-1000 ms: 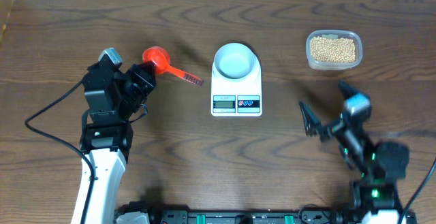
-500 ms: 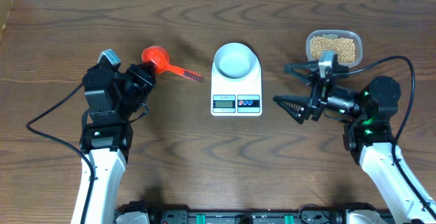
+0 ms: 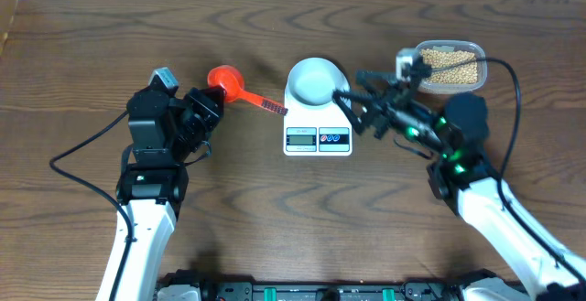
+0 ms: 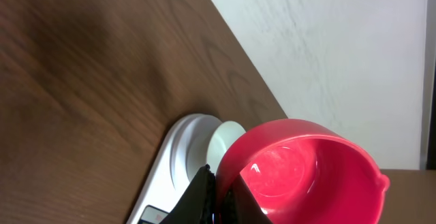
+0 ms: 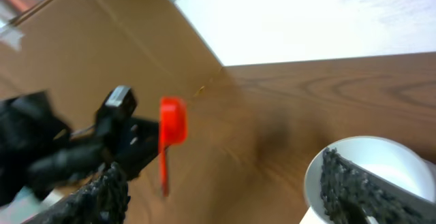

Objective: Scoop item into bowl and weigh 50g on scale
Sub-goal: 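Reach the right gripper to the scoop handle near the left gripper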

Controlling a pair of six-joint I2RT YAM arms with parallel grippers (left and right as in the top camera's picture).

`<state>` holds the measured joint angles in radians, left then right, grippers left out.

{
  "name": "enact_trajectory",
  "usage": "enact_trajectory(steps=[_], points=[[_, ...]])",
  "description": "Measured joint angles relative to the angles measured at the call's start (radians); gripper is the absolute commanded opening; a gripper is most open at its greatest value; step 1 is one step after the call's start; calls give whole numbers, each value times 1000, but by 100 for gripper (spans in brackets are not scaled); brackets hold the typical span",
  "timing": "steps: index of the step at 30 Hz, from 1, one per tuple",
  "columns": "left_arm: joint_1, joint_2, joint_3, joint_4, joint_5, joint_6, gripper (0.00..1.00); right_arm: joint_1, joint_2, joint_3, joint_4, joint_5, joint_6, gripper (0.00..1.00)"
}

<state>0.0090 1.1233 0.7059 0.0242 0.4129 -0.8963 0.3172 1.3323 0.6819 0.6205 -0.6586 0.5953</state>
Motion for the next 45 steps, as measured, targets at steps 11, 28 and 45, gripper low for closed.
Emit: enact_trajectory(steps=[11, 28, 45], points=[[-77, 0, 0, 0, -49, -200, 7, 79, 161, 86, -7, 61, 0, 73], [-257, 0, 0, 27, -376, -280, 7, 137, 161, 87, -3, 50, -31, 70], [-255, 77, 0, 86, -358, -385, 7, 147, 161, 87, -4, -68, -67, 58]])
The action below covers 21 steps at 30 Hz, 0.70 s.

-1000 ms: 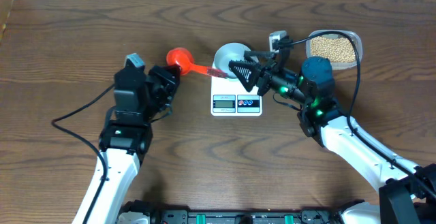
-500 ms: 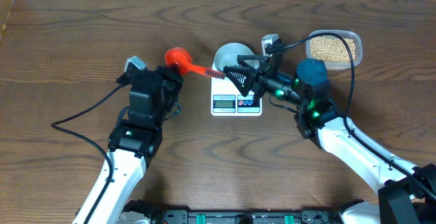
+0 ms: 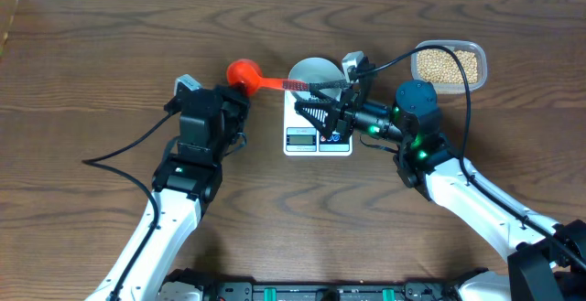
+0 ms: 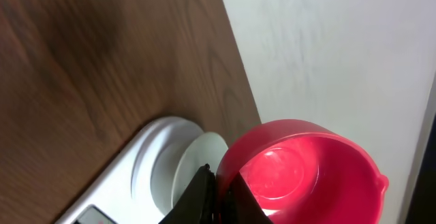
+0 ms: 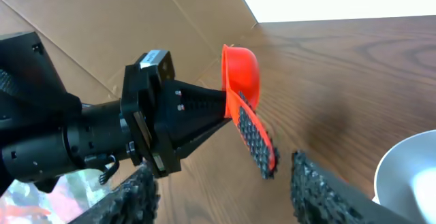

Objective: Scoop item into bowl and weigh 50g on scale
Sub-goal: 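Reach the right gripper to the scoop handle near the left gripper, then grasp the scoop handle with the right gripper and release the left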

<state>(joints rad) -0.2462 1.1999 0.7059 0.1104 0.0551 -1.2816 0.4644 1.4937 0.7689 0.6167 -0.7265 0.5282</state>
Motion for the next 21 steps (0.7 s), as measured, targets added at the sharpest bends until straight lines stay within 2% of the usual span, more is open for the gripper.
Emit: enact_trajectory(steps=[7, 11, 21], points=[[0, 1, 0, 0, 96, -2, 7, 0, 0, 0, 0, 5, -10, 48], [0, 1, 0, 1, 116, -2, 7, 0, 0, 0, 0, 7, -12, 40], [-45, 1, 0, 1, 135, 0, 7, 0, 0, 0, 0, 10, -13, 35]])
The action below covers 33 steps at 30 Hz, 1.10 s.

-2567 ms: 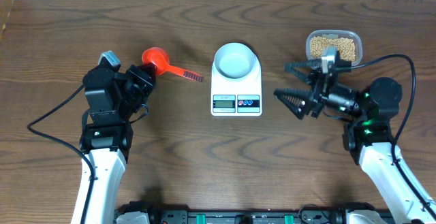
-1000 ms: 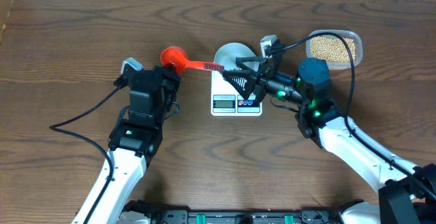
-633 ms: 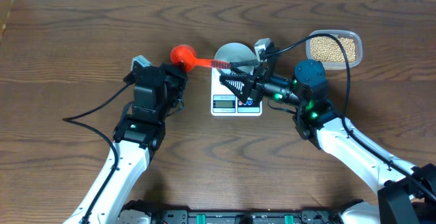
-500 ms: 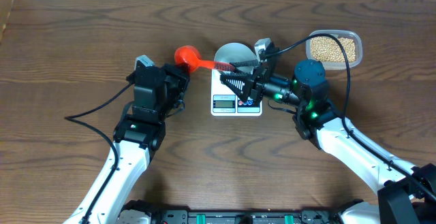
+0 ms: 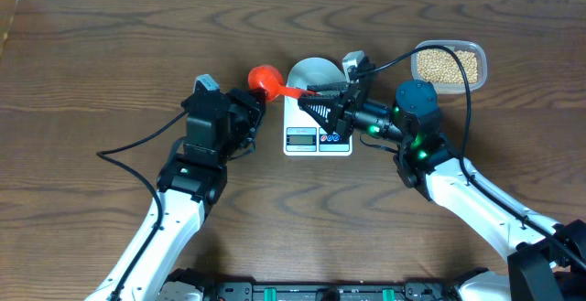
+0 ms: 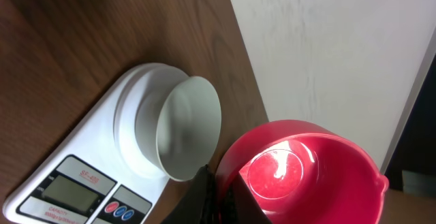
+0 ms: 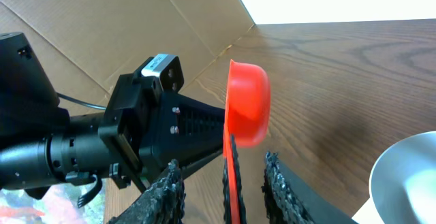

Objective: Scoop item into bowl and weigh 50g on scale
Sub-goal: 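Grasp the scoop handle with the right gripper and release the left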

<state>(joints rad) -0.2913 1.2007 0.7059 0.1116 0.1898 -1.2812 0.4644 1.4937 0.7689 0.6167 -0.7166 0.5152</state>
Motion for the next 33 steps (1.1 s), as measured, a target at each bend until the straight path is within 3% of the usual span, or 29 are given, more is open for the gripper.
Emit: enact_trajectory(steps=[7, 20, 25, 33], points=[[-5, 0, 0, 0, 7, 15, 7, 0, 0, 0, -3, 7, 0, 23], [-5, 0, 0, 13, 8, 117, 7, 0, 0, 0, -13, 14, -1, 22], [-5, 0, 0, 76, 8, 134, 7, 0, 0, 0, -26, 14, -5, 16], [-5, 0, 0, 56, 14, 173, 7, 0, 0, 0, -29, 14, -9, 24]])
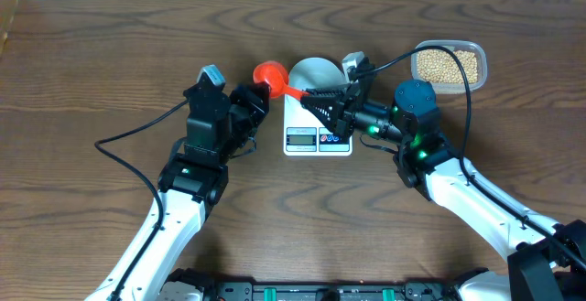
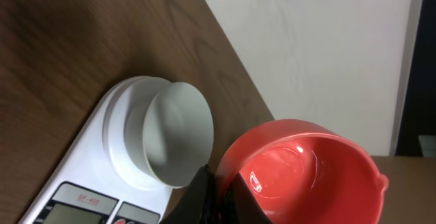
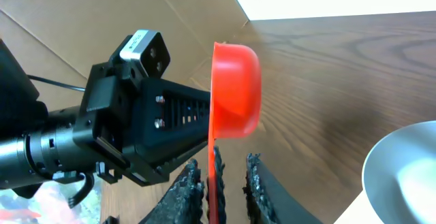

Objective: Scoop item into bowl and weigh 50g on scale
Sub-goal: 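Grasp the scoop handle with the right gripper and release the left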

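The red scoop (image 1: 269, 73) hangs in the air just left of the white bowl (image 1: 316, 70), which stands on the white scale (image 1: 318, 138). My left gripper (image 1: 259, 100) is shut on the scoop near its cup (image 2: 300, 169), which looks empty. The scoop's thin handle (image 3: 211, 183) reaches right, between the fingers of my right gripper (image 1: 311, 95). Those jaws stand narrowly open around the handle, one finger against it and a gap at the other. A clear tub of beans (image 1: 447, 63) sits at the back right.
The scale's display and buttons (image 2: 88, 190) face the front edge. Cables trail from both arms across the wooden table (image 1: 92, 63). Brown cardboard (image 3: 88, 26) stands beyond the table's left side. A white wall lies behind the table.
My left gripper carried the scoop slightly further right toward the bowl. The right gripper's jaws have narrowed around the handle, which now sits close between the fingers.
At first my left gripper held the scoop well left of the scale, and the right gripper hovered by the bowl. Then the scoop was nearer, its handle between wide-open right jaws. The jaws have narrowed at each moment since, and the scoop now hangs beside the bowl.
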Controlling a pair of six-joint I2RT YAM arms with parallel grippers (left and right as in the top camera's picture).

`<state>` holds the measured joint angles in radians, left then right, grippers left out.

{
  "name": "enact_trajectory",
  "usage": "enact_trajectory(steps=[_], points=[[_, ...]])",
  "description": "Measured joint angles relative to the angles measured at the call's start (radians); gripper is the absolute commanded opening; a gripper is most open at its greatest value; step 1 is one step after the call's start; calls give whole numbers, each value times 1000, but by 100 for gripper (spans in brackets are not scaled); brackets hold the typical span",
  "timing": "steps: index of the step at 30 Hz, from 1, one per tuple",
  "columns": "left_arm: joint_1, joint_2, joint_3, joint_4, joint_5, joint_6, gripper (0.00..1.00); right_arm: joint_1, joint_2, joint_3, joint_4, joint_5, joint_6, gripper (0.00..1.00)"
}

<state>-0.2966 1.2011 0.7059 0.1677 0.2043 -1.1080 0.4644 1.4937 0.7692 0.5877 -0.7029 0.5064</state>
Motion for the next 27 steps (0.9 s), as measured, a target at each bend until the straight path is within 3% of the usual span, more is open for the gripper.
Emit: enact_trajectory(steps=[6, 11, 18, 20, 25, 27], points=[[0, 0, 0, -3, 1, 14, 7, 0, 0, 0, 0, 0, 0, 18], [0, 0, 0, -4, 2, 14, 7, 0, 0, 0, 0, 0, 0, 1], [0, 0, 0, -4, 3, 14, 8, 0, 0, 0, 0, 0, -2, 1], [0, 0, 0, -4, 3, 14, 17, 0, 0, 0, 0, 0, -2, 1], [0, 0, 0, -3, 4, 23, 55, -3, 0, 0, 0, 14, -2, 1], [0, 0, 0, -3, 0, 42, 64, -7, 0, 0, 0, 25, -2, 1]])
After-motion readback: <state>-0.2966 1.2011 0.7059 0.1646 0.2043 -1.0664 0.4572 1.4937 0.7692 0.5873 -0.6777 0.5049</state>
